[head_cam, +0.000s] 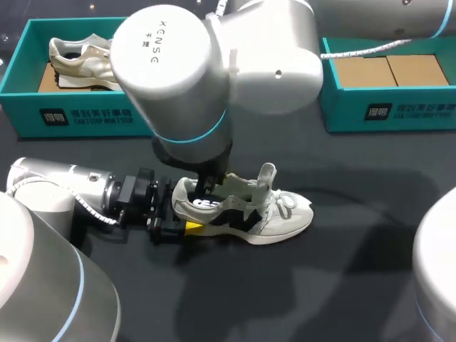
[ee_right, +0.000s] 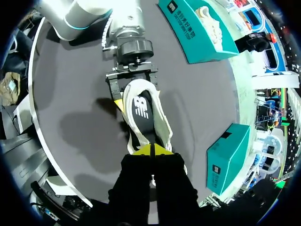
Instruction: Take the shoe out of the shoebox, open the shoe tongue, remove and reinsert the insole, then place the shoe into the shoebox
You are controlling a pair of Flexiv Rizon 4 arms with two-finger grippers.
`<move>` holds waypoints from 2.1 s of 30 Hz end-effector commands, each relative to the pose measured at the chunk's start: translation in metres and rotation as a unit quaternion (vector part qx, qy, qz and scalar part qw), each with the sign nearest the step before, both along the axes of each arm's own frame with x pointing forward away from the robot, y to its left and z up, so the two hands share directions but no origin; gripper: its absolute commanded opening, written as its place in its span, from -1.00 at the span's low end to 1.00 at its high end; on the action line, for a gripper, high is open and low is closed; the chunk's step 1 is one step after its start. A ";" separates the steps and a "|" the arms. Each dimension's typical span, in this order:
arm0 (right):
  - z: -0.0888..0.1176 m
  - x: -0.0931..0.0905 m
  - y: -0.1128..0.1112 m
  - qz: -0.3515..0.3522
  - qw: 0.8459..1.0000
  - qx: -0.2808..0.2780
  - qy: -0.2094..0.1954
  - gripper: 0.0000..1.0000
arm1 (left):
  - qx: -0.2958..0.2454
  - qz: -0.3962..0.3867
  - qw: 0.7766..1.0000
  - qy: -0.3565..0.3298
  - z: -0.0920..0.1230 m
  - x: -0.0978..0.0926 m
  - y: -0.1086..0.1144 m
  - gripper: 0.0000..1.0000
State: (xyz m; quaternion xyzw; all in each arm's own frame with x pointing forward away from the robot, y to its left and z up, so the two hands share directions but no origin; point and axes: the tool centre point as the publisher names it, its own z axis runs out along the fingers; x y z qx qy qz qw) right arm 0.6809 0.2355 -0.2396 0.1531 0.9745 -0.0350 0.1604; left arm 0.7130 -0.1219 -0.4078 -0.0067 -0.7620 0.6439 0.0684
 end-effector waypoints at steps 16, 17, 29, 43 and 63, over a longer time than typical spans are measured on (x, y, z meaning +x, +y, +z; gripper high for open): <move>-0.047 0.009 0.016 0.092 0.995 0.015 0.035 -1.00 | 0.000 0.001 1.000 0.000 -0.001 -0.001 0.001 -1.00; -0.057 0.012 0.017 0.097 0.994 0.017 0.043 -1.00 | 0.000 0.001 1.000 0.000 -0.001 -0.001 0.001 -1.00; -0.064 0.014 0.017 0.101 0.993 0.018 0.054 -1.00 | 0.000 0.001 1.000 0.000 -0.001 -0.001 0.001 -1.00; -0.108 0.034 0.021 0.131 0.988 0.033 0.077 -1.00 | 0.000 0.001 1.000 0.000 -0.001 -0.001 0.001 -1.00; -0.138 0.036 0.009 0.113 0.988 0.055 0.091 -1.00 | 0.000 0.001 1.000 0.000 -0.001 -0.001 0.001 -1.00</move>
